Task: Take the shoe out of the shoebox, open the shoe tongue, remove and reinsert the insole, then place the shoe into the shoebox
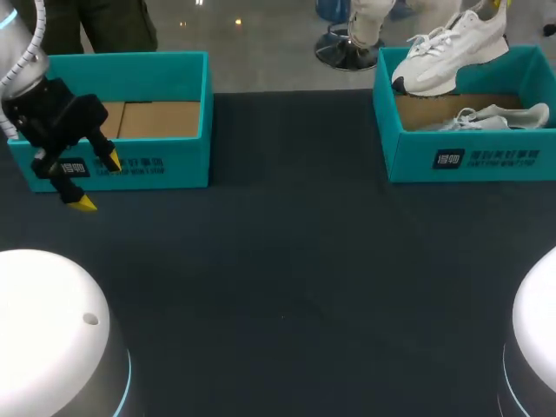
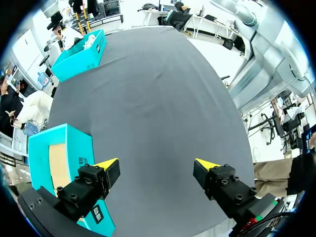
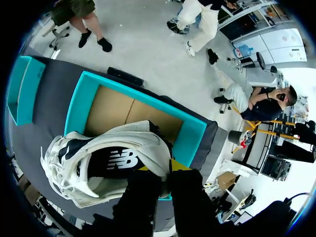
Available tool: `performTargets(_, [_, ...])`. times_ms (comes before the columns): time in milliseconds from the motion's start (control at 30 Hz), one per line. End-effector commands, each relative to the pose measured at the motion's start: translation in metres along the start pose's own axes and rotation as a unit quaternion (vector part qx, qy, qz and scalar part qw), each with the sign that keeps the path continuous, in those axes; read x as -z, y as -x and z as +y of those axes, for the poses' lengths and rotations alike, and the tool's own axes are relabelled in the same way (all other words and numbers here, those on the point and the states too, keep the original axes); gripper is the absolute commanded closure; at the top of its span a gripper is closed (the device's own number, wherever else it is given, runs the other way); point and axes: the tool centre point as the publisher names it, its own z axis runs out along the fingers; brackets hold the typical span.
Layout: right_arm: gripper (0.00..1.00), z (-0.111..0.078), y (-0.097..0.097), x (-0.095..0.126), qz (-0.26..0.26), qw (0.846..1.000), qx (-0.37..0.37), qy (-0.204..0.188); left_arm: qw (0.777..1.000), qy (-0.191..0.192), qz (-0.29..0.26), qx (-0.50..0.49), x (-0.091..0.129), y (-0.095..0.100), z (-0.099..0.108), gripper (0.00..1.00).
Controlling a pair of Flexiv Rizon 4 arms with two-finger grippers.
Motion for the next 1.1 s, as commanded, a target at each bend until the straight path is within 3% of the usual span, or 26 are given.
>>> performTargets(33, [1.00, 0.000, 0.009, 0.004, 0.013, 0.999, -0.046, -0.020, 1.000, 0.001, 0.000, 0.000, 0.000, -0.001, 0.000, 0.00])
performTargets(233, [1.00, -0.011, 0.016, 0.001, 0.021, 0.992, -0.116, -0.034, 1.000, 0.001, 0.000, 0.000, 0.000, -0.001, 0.000, 0.00])
performTargets(567, [1.00, -0.027, 0.027, -0.002, 0.003, 0.974, -0.225, -0.020, 1.000, 0.001, 0.000, 0.000, 0.000, -0.001, 0.000, 0.00])
performTargets(600, [1.00, -0.027, 0.027, -0.001, -0.005, 0.974, -0.227, -0.005, 1.000, 0.001, 0.000, 0.000, 0.000, -0.001, 0.000, 0.00])
performTargets(1100, [1.00, -0.028, 0.028, -0.002, -0.006, 0.971, -0.239, -0.014, 1.000, 0.001, 0.000, 0.000, 0.000, -0.001, 0.000, 0.00])
